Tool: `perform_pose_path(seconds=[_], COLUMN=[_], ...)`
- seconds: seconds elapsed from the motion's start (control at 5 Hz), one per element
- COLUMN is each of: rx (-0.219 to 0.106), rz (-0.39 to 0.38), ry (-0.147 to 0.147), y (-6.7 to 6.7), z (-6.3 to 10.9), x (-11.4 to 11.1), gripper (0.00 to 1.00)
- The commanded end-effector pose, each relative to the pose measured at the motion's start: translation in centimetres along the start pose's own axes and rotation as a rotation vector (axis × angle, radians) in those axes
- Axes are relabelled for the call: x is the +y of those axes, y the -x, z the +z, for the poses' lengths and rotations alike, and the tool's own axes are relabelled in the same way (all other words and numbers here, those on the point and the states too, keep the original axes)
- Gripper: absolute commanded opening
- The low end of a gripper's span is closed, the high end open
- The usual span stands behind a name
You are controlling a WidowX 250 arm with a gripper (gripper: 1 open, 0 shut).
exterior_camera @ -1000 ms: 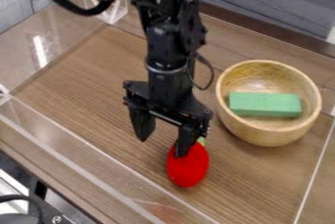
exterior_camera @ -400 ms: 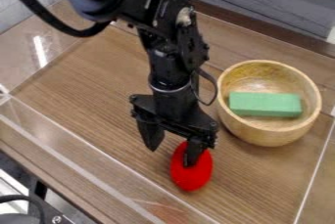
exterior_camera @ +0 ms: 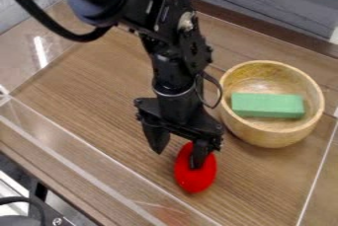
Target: Move the red object to the right side of the table
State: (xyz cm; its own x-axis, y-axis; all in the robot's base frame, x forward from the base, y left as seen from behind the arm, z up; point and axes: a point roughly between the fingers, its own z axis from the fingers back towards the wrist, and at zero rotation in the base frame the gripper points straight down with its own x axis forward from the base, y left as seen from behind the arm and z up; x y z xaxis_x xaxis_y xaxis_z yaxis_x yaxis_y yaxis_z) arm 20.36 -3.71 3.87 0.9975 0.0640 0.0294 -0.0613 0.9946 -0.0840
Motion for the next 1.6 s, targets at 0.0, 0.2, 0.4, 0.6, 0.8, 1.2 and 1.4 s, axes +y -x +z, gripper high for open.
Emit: perform_pose_path(seconds=[0.0, 0.2, 0.4, 0.6, 0.8, 1.2, 1.4], rx=[-0.036, -0.036, -0.034, -0.032, -0.03, -0.027, -0.028], rz=[-0.01, -0.007, -0.002, 0.003, 0.008, 0.018, 0.023], ry=[0.01, 0.011, 0.009, 0.006, 0.004, 0.001, 0.001], y=[-0.56, -0.68, -0.75, -0.81, -0.87, -0.99, -1.03], z=[0.39, 0.22, 0.03, -0.09, -0.08, 0.01, 0.09], x=[-0.27, -0.17, -0.04, 0.12, 0.23, 0.44, 0.51], gripper=[1.0, 1.0, 1.0, 1.0, 1.0, 1.0, 1.0])
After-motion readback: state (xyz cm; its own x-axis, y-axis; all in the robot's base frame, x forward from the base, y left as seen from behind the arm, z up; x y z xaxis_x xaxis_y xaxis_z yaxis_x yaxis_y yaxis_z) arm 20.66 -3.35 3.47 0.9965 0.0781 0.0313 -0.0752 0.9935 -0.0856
